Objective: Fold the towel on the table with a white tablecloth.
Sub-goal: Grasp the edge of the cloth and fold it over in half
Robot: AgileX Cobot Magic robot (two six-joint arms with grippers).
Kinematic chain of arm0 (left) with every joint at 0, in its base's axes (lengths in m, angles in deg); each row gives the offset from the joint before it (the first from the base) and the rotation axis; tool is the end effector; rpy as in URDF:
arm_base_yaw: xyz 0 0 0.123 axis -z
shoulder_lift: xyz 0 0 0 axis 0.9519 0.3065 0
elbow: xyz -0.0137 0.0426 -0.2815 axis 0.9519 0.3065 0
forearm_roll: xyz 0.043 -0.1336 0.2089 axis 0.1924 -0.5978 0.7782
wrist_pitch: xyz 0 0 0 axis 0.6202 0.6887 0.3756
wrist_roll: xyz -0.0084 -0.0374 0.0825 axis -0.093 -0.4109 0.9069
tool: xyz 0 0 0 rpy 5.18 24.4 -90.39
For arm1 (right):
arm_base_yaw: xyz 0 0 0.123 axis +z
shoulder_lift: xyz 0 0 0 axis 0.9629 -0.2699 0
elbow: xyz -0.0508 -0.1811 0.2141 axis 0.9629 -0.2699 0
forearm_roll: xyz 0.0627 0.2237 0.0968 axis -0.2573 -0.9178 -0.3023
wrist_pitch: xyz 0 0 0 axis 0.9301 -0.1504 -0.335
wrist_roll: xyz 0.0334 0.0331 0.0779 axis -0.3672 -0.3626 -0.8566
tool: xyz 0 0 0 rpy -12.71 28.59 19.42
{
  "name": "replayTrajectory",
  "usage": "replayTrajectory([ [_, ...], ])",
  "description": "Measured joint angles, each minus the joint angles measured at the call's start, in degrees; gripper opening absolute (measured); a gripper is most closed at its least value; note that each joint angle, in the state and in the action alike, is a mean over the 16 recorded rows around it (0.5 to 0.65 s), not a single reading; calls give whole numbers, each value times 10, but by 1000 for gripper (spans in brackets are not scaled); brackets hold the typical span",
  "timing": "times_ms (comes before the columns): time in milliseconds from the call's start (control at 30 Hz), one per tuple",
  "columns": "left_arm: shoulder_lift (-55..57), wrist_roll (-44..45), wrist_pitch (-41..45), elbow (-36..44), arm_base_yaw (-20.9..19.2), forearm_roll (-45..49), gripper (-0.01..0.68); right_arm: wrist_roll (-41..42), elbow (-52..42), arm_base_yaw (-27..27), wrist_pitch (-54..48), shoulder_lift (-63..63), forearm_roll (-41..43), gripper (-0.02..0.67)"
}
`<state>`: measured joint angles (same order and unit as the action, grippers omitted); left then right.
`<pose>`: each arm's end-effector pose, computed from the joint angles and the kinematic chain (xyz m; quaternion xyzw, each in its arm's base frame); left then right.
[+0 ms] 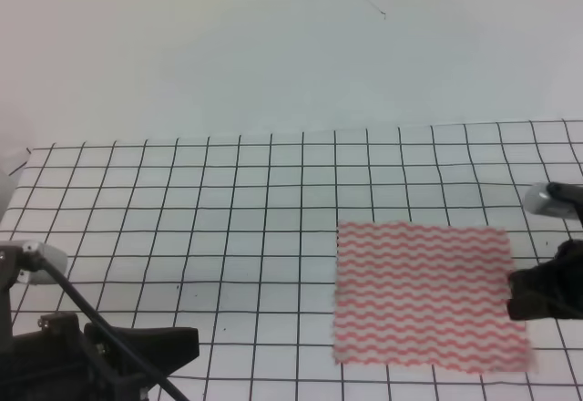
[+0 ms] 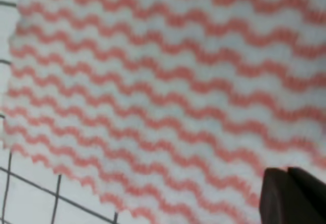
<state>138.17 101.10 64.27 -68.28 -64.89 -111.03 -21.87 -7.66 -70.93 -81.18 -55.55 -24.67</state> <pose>0.1385 -0.0782 0.2653 0.0784 0.8360 -0.4051 0.3617 0.2850 0.0538 0.1565 -0.0691 0.9639 0.2064 0.1532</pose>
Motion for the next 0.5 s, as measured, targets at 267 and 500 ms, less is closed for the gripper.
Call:
replayTrajectory([
  [267, 0, 0, 5, 0, 0, 11, 1, -15, 43, 0, -39, 3, 50, 15],
  [500, 0, 0, 16, 0, 0, 22, 1, -76, 58, 0, -97, 17, 133, 58],
])
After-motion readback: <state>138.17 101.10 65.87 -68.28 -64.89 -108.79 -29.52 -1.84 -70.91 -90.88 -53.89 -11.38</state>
